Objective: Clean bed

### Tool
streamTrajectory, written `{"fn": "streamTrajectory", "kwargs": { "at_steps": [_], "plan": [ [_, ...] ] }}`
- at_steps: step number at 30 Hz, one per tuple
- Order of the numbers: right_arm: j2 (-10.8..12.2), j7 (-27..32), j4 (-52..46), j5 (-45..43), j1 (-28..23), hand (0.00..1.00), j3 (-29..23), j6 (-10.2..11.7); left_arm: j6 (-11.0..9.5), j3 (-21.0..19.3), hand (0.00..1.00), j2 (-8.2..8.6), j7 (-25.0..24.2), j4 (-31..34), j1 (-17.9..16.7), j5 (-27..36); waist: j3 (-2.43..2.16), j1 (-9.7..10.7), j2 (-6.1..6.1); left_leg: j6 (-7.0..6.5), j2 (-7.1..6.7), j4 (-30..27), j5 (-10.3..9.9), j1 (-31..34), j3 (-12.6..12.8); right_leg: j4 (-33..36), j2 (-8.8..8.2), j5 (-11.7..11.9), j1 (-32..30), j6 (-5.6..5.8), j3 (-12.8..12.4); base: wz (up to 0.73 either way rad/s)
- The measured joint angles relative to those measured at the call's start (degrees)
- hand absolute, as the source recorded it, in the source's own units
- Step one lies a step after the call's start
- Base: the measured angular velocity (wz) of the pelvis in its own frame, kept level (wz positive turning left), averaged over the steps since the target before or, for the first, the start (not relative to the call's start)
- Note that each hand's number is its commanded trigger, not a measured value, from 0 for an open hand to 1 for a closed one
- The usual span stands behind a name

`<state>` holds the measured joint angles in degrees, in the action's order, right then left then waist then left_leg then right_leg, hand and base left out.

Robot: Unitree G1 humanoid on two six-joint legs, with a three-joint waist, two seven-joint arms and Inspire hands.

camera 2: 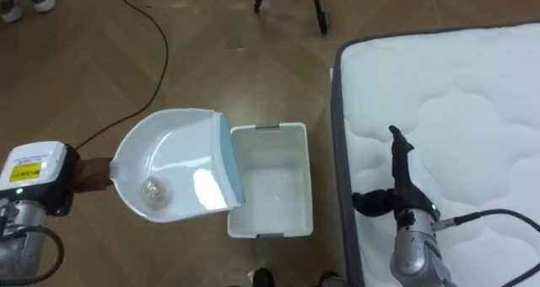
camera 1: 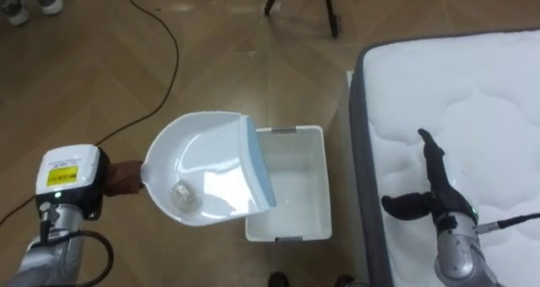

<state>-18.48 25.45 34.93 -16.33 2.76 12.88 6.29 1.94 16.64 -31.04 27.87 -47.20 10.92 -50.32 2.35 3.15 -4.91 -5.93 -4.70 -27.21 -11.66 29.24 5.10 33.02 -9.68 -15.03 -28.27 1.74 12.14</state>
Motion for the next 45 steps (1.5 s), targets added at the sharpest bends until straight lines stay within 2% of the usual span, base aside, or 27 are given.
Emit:
{"fn": "streamTrajectory", "kwargs": {
  "at_steps": [7, 9, 14, 20, 26, 28, 32, 35, 41, 45],
  "plan": [
    [0.2, 0.3, 0.2, -0.1, 1.3, 0.0, 2.8, -0.5, 1.1, 2.9, 1.0, -1.31, -3.3, 0.8, 2.2, -4.2, 0.31, 0.3, 0.22, -0.08, -0.1, -0.5, -0.1, 2.2, -0.5, 0.4, -0.26, -0.2, -1.3, 0.11, 1.2, 0.1],
    [0.2, 0.6, 0.2, 0.0, 1.8, 0.0, 4.0, -1.3, 1.4, 4.0, 1.0, -2.15, -4.1, 1.2, 3.1, -7.1, 0.32, 0.3, 0.24, -0.14, -0.1, -0.6, 0.0, 3.1, -0.5, 0.6, -0.24, -0.2, -2.3, 0.11, 1.0, 0.05],
    [0.2, 1.2, 0.1, 0.0, 1.7, 0.0, 4.1, -1.6, 2.2, 4.4, 1.0, -4.28, -6.1, 2.9, 3.2, -11.8, 0.31, 0.7, 0.24, -0.2, -0.09, -0.6, 0.0, 3.2, -0.4, 0.6, -0.24, -0.2, -2.5, 0.11, 0.6, 0.0],
    [0.2, 2.7, 0.0, 0.4, 1.7, 0.0, 5.3, -2.7, 5.1, 6.2, 1.0, -4.44, -8.4, 3.9, 3.2, -14.4, 0.29, 1.1, 0.27, -0.21, -0.05, -0.6, 0.1, 3.0, 0.0, 0.6, -0.36, -0.2, -2.5, 0.15, 0.6, 0.0],
    [0.2, 3.8, -0.1, 0.3, 1.6, 0.0, 6.4, -2.7, 5.9, 7.5, 1.0, -4.69, -9.9, 4.4, 3.2, -16.2, 0.26, 1.3, 0.25, -0.21, -0.03, -0.7, 0.1, 3.0, 0.3, 0.7, -0.44, -0.3, -2.5, 0.22, 0.6, 0.0],
    [0.1, 4.4, -0.1, 0.3, 1.7, 0.0, 6.5, -2.7, 6.6, 8.3, 1.0, -5.0, -10.1, 4.5, 3.2, -17.0, 0.25, 1.3, 0.22, -0.21, -0.03, -0.8, 0.1, 3.0, 0.3, 0.9, -0.51, -0.3, -2.5, 0.22, 0.6, 0.0],
    [-0.2, 5.3, -0.2, 0.3, 1.8, 0.0, 7.4, -2.8, 6.6, 8.5, 1.0, -5.93, -10.8, 4.6, 3.2, -18.0, 0.19, 1.2, 0.13, -0.22, -0.05, -1.1, 0.0, 3.0, 0.3, 1.3, -0.75, -0.3, -2.6, 0.23, 0.7, 0.0],
    [-0.4, 5.4, -0.2, 0.4, 1.8, 0.0, 8.4, -2.8, 7.1, 9.1, 1.0, -6.36, -10.9, 4.6, 3.2, -18.0, 0.14, 1.2, -0.17, -0.22, -0.09, -1.1, 0.0, 2.9, 0.3, 1.7, -0.78, -0.3, -2.6, 0.23, 0.6, 0.0],
    [-0.5, 5.4, -1.1, 2.1, 1.7, 0.0, 8.4, -3.4, 7.2, 9.6, 1.0, -6.35, -11.1, 4.6, 3.2, -17.9, 0.23, 1.1, -1.65, -0.22, -0.52, -1.5, 0.0, 2.6, 0.3, 3.0, -1.18, -0.8, -2.8, 0.37, -0.1, 0.01],
    [-1.7, 5.4, -1.1, 3.8, 1.7, 0.0, 8.4, -3.4, 7.2, 9.6, 1.0, -6.35, -11.1, 4.9, 3.2, -17.9, 0.17, 1.1, -2.38, -0.33, -0.92, -1.4, 0.1, 2.2, 0.3, 3.8, -1.5, -1.4, -2.7, 0.25, -0.5, 0.02]
  ]
}}
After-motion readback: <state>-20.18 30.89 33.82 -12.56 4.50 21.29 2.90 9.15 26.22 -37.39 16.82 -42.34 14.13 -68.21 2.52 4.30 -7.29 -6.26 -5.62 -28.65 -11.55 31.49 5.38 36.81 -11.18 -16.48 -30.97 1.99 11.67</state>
